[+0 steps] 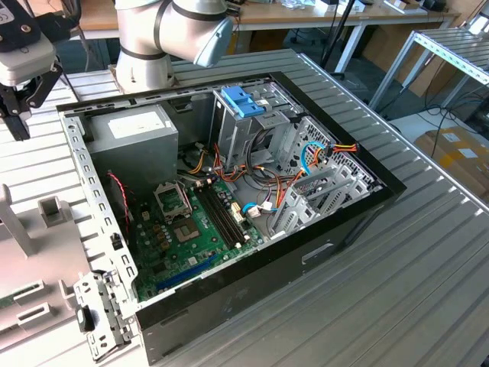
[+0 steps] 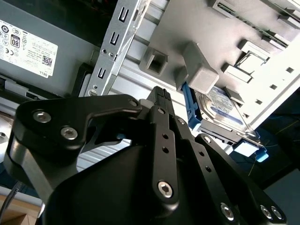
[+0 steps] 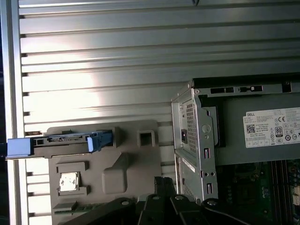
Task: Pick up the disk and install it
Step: 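Reach for the disk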
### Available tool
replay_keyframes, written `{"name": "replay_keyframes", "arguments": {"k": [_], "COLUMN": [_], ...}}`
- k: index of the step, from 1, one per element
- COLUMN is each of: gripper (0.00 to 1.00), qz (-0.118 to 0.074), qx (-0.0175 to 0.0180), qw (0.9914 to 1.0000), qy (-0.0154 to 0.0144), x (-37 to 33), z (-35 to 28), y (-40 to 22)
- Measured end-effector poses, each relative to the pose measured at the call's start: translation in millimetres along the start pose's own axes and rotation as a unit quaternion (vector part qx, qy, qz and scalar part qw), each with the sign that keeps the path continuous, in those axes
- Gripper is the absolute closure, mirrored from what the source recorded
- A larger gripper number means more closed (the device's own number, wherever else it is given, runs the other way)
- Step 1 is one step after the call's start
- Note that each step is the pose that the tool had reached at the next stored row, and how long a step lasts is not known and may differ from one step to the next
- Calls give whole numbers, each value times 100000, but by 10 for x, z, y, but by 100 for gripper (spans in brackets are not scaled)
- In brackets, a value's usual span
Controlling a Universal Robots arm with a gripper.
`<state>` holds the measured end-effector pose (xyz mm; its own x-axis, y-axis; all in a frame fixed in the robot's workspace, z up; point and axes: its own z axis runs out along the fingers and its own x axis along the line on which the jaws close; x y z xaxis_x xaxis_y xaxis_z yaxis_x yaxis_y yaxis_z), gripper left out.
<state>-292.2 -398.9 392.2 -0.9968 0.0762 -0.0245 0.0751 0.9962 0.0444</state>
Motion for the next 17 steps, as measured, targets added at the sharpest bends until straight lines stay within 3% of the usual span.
{"name": "replay_keyframes", "arguments": {"k": [17], "gripper": [89], "qz": [-3], "qx": [2], "qw": [100000], "qy": [0], "x": [124], "z": [0], "y": [-10]}}
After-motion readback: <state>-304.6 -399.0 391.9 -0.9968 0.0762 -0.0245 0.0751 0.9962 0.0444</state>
